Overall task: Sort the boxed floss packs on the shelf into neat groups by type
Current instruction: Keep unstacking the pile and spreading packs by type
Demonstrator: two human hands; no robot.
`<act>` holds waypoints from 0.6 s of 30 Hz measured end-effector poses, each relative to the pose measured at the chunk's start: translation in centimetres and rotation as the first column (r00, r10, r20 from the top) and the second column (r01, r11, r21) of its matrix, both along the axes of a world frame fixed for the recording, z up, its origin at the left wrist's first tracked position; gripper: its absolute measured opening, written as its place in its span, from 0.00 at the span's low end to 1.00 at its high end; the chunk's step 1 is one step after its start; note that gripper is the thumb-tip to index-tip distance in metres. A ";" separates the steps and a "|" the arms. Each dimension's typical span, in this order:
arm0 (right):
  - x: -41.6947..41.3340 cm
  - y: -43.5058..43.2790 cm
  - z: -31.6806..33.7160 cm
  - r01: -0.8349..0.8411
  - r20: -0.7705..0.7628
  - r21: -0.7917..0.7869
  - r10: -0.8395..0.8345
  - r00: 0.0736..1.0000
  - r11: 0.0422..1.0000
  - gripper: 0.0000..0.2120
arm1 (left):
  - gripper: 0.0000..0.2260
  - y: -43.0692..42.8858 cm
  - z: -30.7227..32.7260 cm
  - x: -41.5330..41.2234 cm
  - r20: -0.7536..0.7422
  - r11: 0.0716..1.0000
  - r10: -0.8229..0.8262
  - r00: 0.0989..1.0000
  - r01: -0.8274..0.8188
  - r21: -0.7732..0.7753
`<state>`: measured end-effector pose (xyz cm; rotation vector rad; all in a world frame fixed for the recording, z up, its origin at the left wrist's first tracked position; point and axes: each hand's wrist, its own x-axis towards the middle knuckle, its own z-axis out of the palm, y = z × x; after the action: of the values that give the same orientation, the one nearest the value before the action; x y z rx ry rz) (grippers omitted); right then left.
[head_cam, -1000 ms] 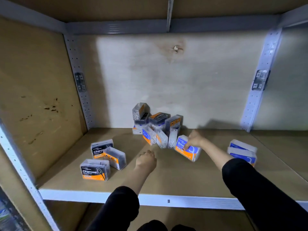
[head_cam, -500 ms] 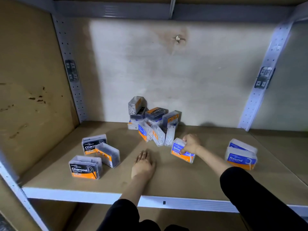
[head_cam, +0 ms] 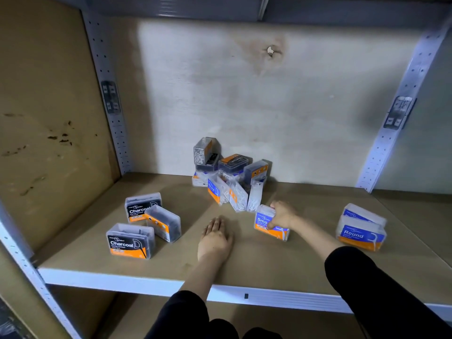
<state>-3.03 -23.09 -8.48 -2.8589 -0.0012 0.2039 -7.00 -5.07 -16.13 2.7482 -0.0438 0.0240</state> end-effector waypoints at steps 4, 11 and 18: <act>0.4 0.0 0.2 -0.017 -0.017 0.004 0.017 1.000 1.000 0.19 | 0.25 0.0 0.0 0.0 0.000 1.000 0.006 1.000 -0.006 0.000; 0.3 -0.2 1.4 -0.019 0.013 0.172 0.017 1.000 0.985 0.26 | 0.25 -0.1 0.2 -0.1 -0.002 1.000 0.008 1.000 -0.008 0.009; 1.1 -0.1 3.4 -0.023 0.140 0.215 -0.007 0.990 0.976 0.12 | 0.19 0.3 2.6 0.6 -0.059 0.996 0.004 0.998 0.002 0.094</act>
<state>-1.97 -23.15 -5.09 -2.6495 -0.0594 0.0025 -6.44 -4.77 -13.52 2.8413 -0.0283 -0.0604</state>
